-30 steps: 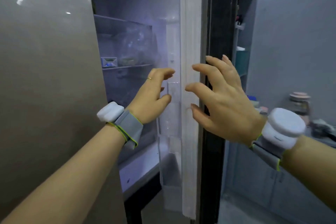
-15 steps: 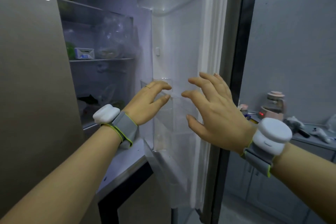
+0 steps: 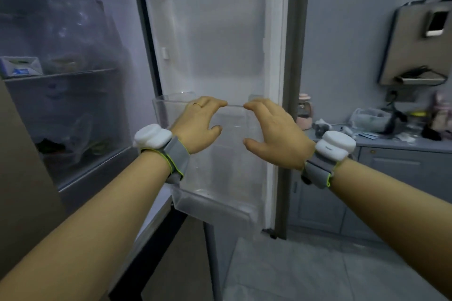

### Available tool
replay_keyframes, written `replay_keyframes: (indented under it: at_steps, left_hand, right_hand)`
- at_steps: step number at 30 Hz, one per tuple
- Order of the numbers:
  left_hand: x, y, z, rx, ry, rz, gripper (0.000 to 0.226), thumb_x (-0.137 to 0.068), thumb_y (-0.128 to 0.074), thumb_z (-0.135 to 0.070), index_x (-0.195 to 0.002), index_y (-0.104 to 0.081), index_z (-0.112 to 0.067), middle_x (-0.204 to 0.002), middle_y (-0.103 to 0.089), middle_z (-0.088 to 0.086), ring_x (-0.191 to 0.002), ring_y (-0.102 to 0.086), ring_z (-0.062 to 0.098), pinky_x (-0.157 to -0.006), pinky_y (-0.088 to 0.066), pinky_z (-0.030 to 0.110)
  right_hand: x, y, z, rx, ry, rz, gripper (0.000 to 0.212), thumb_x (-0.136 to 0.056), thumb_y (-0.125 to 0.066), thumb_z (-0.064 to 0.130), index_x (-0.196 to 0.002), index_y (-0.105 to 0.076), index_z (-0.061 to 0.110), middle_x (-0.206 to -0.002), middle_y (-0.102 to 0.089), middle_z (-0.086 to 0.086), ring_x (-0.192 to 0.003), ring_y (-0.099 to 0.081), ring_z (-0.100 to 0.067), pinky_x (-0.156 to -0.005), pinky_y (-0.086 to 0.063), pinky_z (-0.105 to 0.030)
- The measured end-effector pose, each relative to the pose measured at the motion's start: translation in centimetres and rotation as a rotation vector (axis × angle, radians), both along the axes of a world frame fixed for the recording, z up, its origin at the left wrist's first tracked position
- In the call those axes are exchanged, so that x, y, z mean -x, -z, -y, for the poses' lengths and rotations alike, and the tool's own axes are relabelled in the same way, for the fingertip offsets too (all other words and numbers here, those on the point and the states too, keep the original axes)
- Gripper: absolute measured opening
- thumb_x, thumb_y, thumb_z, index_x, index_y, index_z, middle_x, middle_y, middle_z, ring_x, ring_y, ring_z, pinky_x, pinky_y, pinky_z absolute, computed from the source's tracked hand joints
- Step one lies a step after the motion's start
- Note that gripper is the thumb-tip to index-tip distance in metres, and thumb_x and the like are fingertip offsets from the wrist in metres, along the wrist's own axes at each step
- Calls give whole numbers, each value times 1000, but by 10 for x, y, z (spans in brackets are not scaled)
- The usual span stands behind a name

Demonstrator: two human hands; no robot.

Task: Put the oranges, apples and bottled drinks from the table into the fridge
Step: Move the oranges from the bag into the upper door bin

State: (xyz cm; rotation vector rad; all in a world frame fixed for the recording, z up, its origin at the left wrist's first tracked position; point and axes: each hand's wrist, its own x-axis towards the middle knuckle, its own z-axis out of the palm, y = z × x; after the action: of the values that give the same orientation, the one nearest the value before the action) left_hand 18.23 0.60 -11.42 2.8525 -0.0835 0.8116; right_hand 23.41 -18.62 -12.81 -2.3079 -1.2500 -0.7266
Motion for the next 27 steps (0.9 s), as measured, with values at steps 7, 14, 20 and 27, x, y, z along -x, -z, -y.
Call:
replay_keyframes:
  at_steps: [7, 14, 20, 27]
  left_hand:
    - [-25, 13, 11, -5, 10, 79, 62, -82, -59, -24, -139, -34, -19, -144, -34, 10, -134, -24, 34, -109, -28, 42]
    - [-31, 15, 26, 18, -46, 67, 67, -80, -60, -28, -140, -32, -18, -147, -31, 11, -136, -22, 33, -108, -29, 48]
    - [-20, 24, 98, 69, 136, 108, 55, -81, -60, -34, -132, -42, -23, -147, -30, 9, -137, -22, 33, -113, -14, 56]
    - [-4, 49, 227, 240, 583, 11, 50, -79, -65, -34, -125, -52, -17, -138, -39, 12, -130, -34, 35, -110, -26, 42]
  right_hand:
    - [17, 12, 13, -32, 98, -148, 77, -85, -63, 29, -145, -19, 11, -154, -21, -11, -143, -16, -22, -113, -13, -27]
    - [35, 27, 48, -135, 186, -171, 77, -84, -65, 33, -145, -22, 11, -147, -32, -8, -135, -29, -20, -105, -20, -19]
    - [63, 34, 110, -274, 325, -183, 75, -83, -67, 31, -142, -26, 12, -143, -36, -8, -132, -33, -19, -108, -25, -25]
    - [111, 55, 215, -367, 602, -201, 75, -84, -65, 36, -144, -24, 17, -145, -34, -4, -135, -29, -19, -109, -23, -28]
